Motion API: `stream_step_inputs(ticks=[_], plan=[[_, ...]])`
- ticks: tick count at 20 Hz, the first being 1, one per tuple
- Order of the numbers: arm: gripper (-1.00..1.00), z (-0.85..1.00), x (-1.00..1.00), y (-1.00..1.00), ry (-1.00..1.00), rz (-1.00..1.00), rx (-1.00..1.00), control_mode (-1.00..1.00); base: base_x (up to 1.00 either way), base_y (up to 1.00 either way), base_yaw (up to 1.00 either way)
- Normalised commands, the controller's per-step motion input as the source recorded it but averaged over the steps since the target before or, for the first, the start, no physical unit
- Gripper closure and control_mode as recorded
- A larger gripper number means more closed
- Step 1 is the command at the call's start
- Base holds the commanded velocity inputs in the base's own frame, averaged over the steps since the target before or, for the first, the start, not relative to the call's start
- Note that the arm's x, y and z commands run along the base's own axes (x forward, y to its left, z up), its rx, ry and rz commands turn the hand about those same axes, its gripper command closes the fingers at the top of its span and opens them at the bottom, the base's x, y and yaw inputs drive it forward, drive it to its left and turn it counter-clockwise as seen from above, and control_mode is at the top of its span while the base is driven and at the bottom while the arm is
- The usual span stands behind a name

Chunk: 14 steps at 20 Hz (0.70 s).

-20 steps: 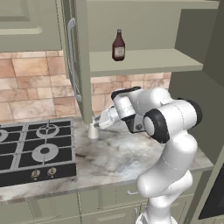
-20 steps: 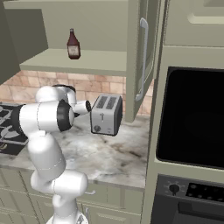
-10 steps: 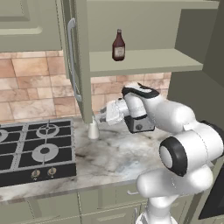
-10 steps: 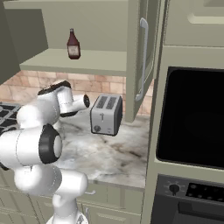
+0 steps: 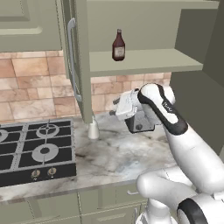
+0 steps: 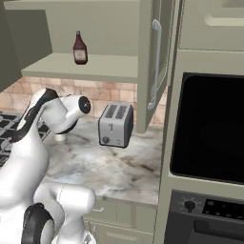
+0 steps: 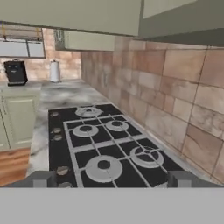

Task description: Take 2 condiments from the cabinet and move them on the counter near the stove.Make sure the condiments are lined up with each other, next to each other.

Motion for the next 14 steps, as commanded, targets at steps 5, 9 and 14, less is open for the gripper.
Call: stream_step_inputs(ticks=[5,9,14], plan=[[-1.0,0.98,-0.33,-0.58,0.1,-0.27,-0.13,-1.0,0.0,0.0,0.0],[-1.0,0.97,-0.14,-0.46,0.01,-0.24,-0.1,-1.0,0.0,0.0,0.0],[-1.0,0.87,-0.01,-0.11,-0.08,-0.18,-0.03,-1.0,0.0,0.0,0.0]])
